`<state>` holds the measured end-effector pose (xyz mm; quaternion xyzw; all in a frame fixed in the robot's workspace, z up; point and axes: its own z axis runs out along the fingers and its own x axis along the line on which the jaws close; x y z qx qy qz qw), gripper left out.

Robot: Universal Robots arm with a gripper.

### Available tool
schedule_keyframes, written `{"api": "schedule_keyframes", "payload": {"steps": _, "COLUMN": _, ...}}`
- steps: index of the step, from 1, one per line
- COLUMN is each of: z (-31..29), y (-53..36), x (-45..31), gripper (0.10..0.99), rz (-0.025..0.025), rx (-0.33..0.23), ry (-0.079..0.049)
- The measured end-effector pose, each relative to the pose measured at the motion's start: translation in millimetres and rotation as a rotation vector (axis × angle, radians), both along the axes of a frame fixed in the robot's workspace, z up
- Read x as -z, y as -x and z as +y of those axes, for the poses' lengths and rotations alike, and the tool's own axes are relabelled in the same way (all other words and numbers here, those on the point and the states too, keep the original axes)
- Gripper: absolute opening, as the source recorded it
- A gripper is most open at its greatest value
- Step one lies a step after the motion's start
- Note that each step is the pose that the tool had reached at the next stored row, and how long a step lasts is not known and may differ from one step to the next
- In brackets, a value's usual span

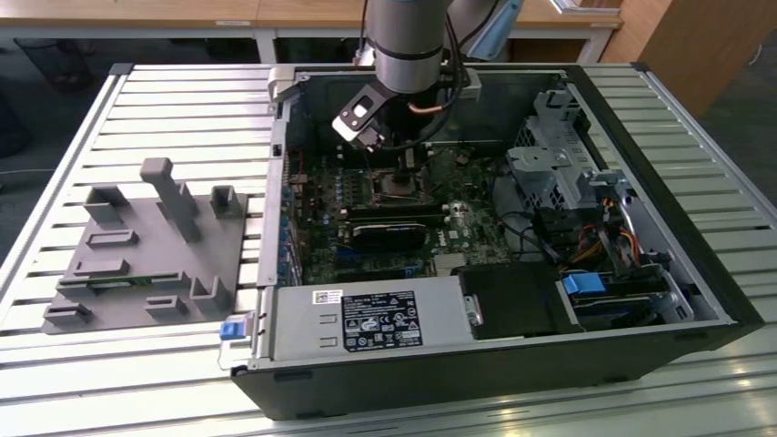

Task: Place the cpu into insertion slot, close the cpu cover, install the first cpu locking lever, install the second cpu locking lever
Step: 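Place the cpu into insertion slot, then close the cpu cover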

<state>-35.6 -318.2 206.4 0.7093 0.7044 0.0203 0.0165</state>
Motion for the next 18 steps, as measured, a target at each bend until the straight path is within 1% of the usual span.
{"api": "schedule_keyframes", "payload": {"steps": 12, "z": 0.0, "y": 0.0, "x": -2.8, "gripper": 0.106, "rz": 0.0, "rx": 0.0, "ry": 0.0}}
{"api": "schedule_keyframes", "payload": {"steps": 18, "z": 0.0, "y": 0.0, "x": -6.0, "gripper": 0.106, "rz": 0.0, "rx": 0.0, "ry": 0.0}}
